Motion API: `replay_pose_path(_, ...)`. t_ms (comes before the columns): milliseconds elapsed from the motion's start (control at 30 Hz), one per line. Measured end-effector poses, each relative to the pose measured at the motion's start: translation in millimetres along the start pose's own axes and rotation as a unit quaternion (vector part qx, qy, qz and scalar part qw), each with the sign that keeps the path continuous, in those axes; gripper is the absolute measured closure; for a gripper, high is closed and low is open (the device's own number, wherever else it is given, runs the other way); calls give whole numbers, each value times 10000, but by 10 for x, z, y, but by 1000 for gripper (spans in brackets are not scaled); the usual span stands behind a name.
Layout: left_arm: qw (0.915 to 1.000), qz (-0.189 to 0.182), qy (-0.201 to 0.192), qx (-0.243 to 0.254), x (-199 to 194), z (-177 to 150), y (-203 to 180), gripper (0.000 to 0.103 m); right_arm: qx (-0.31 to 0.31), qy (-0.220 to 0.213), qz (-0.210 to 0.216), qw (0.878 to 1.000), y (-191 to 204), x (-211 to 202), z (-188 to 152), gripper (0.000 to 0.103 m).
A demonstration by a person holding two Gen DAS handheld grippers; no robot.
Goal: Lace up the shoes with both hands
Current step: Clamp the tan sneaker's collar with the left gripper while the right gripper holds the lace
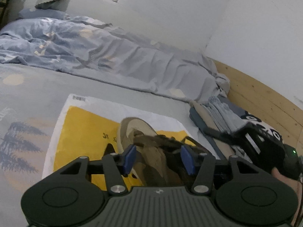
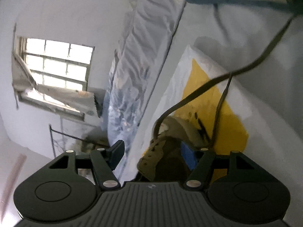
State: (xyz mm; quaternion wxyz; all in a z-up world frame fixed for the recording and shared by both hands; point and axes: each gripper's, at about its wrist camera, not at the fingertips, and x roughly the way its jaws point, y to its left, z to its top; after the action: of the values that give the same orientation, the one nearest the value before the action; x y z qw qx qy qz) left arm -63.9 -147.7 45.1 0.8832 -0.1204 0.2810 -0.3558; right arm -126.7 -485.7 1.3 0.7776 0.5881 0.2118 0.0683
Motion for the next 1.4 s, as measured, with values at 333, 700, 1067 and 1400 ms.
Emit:
replay_pose_path(333, 9994, 154, 314, 86, 148, -66, -40, 81, -27, -301, -211, 9993, 44, 182, -64, 56)
replay_pose_path(700, 9992, 295, 257, -41, 157, -63, -64, 82, -316, -493, -439, 9973, 79, 192, -135, 100)
replay_pose_path(1067, 9970, 522, 228, -531, 155, -40, -2, 85, -1970, -1122, -885, 9699, 535, -14, -250, 102)
replay_pose_path(1400, 9942, 685, 116, -817, 178, -43, 4, 88, -2200, -1570, -908, 9585, 669, -321, -190, 102)
